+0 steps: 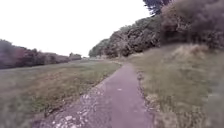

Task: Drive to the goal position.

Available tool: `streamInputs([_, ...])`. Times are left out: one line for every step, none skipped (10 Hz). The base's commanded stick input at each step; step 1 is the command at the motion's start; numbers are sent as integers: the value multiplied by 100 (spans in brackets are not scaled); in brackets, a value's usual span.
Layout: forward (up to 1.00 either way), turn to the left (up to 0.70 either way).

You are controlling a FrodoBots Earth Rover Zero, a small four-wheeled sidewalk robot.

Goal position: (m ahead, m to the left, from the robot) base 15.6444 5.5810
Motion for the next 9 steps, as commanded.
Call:
streamInputs([100,-15])
streamInputs([100,-11])
streamInputs([100,-7])
streamInputs([100,-7])
streamInputs([100,-19])
streamInputs([100,-27])
streamInputs([100,-18])
streamInputs([100,-14])
streamInputs([100,-14])
